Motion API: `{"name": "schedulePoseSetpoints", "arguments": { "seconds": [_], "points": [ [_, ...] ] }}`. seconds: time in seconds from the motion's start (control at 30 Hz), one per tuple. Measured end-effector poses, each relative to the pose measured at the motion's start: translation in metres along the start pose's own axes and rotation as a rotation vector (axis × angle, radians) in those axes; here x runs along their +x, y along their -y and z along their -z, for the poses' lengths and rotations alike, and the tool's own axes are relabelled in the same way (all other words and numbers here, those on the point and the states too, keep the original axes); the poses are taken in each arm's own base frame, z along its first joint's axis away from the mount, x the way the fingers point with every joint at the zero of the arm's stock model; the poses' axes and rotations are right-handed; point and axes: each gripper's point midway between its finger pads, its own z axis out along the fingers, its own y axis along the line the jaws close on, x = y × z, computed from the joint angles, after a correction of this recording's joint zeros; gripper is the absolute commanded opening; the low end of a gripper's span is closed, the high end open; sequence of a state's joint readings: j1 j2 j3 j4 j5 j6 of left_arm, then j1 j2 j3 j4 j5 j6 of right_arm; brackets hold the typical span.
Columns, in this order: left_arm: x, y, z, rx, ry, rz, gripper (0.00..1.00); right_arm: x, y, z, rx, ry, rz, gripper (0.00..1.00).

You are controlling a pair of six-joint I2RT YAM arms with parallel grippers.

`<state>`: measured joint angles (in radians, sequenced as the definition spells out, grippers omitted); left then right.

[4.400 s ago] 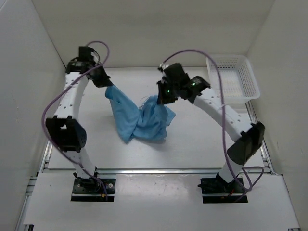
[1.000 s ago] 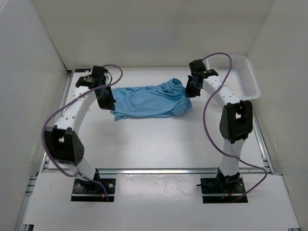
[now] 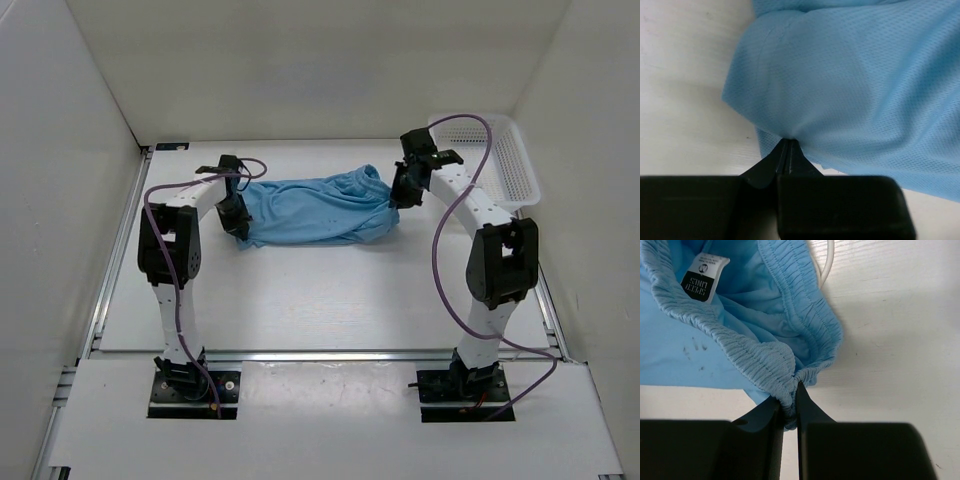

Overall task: Fold and stack the shorts
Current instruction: Flatten the shorts out

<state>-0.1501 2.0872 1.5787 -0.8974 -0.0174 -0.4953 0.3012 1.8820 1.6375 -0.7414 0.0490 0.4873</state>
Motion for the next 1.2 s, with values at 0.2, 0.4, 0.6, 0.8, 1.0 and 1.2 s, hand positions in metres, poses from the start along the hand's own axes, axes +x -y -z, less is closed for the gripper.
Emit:
{"name": "schedulePoseSetpoints", "arguments": {
  "seconds": [0.2, 0.4, 0.6, 0.8, 1.0, 1.2],
  "points": [
    [-0.006, -0.013, 0.013, -0.039, 0.014, 0.010, 0.10, -0.005, 0.002, 0.003, -0.018, 0.001, -0.017, 0.00],
    [-0.062, -0.027, 0.088, -0.048, 0.200, 0.062, 0.10, -0.040, -0.013, 0.029, -0.103, 0.070, -0.031, 0.00],
    [-0.078, -0.036, 0.230, 0.070, 0.505, 0.107, 0.10, -0.044, -0.026, 0.062, -0.191, 0.154, -0.027, 0.00],
    [0.017, -0.070, 0.250, 0.105, 0.510, 0.137, 0.10, 0.011, -0.010, 0.081, -0.217, 0.142, -0.039, 0.00],
    [0.111, -0.089, 0.178, 0.091, 0.244, 0.151, 0.10, 0.089, 0.033, 0.089, -0.140, 0.074, -0.070, 0.00],
    [0.060, -0.067, 0.165, 0.074, 0.215, 0.145, 0.24, 0.074, 0.036, 0.087, -0.095, 0.100, -0.080, 0.00]
  ]
}}
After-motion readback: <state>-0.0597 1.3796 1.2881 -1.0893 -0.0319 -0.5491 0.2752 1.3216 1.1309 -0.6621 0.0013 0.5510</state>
